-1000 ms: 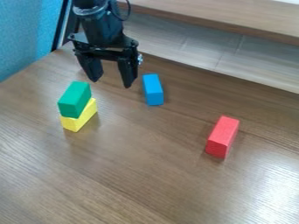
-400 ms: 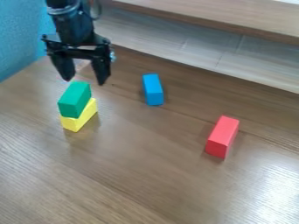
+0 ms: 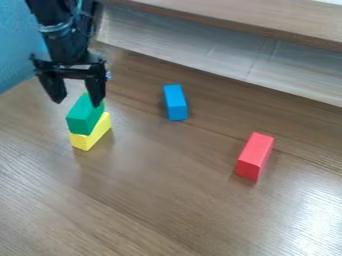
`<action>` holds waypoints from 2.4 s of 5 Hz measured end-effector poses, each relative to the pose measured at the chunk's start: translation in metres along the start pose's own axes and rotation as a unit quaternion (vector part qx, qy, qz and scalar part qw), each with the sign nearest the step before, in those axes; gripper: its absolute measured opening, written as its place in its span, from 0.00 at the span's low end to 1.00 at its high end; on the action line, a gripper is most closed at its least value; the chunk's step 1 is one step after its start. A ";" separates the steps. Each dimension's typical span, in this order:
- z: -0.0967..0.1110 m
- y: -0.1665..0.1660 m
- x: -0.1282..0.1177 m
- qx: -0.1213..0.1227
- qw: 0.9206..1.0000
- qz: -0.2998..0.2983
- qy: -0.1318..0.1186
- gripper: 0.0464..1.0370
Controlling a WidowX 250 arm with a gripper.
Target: Move the green block from the yellow block to the middle of the table
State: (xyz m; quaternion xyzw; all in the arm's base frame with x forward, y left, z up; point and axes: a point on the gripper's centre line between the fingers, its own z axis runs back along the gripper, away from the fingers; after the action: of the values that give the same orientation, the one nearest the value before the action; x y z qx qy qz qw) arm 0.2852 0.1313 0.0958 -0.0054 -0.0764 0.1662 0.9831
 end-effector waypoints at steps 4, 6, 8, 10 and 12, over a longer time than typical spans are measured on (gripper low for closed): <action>-0.027 0.001 -0.006 0.002 1.000 0.024 0.017 0.91; -0.036 -0.003 -0.010 0.008 1.000 0.028 0.011 0.55; -0.015 -0.037 -0.007 0.000 1.000 -0.025 -0.018 0.55; -0.016 -0.087 -0.025 -0.023 0.995 -0.097 -0.015 0.55; -0.037 -0.122 -0.059 -0.037 0.990 -0.131 0.018 0.55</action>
State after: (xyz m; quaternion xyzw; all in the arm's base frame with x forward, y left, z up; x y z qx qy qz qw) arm 0.2755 -0.0026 0.0544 -0.0350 -0.0654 0.0327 0.9967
